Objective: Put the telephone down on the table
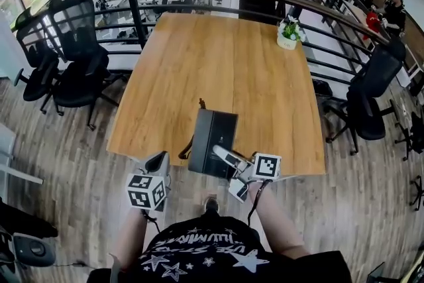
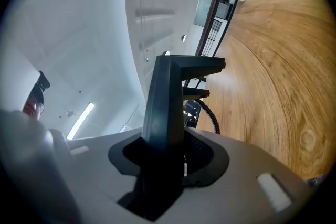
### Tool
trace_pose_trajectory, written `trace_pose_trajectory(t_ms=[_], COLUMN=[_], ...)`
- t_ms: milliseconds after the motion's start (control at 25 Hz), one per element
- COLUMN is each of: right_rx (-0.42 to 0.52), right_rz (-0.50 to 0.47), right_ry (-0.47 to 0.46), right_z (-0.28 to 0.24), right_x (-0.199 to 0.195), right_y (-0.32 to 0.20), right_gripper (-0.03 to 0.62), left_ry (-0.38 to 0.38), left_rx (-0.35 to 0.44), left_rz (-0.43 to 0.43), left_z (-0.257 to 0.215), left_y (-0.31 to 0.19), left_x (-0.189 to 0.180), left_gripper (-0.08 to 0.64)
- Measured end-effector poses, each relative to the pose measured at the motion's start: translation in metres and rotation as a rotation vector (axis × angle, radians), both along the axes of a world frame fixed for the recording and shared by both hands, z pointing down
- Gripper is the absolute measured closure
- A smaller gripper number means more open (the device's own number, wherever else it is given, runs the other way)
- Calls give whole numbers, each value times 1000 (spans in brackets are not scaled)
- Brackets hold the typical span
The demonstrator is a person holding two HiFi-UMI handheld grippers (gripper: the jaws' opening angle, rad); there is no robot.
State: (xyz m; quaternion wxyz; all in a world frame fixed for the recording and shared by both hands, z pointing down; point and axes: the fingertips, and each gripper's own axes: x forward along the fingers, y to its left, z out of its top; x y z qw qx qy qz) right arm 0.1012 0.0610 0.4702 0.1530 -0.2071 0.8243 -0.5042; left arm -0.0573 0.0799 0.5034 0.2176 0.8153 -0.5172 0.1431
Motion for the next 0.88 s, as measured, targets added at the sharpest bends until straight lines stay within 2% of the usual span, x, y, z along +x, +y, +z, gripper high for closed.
trace_pose_trajectory(t_ms=[240, 440, 680, 880], right_rx=[12, 11, -22, -5], right_rz=[-34, -64, -82, -85], right_ry=[5, 9, -1, -4], right_z=[3, 9, 18, 13], right_x=[15, 18, 5, -2], right_y=[-39, -56, -68, -93], right_gripper=[430, 430, 430, 430], left_ry=[-9, 3, 0, 4], left_rx=[8, -10, -22, -17], left_rz=[-41, -82, -114, -104], left_z=[1, 7, 10, 5], left_y=[-40, -51, -60, -86], left_x=[13, 17, 1, -1], left_gripper=[558, 558, 558, 558])
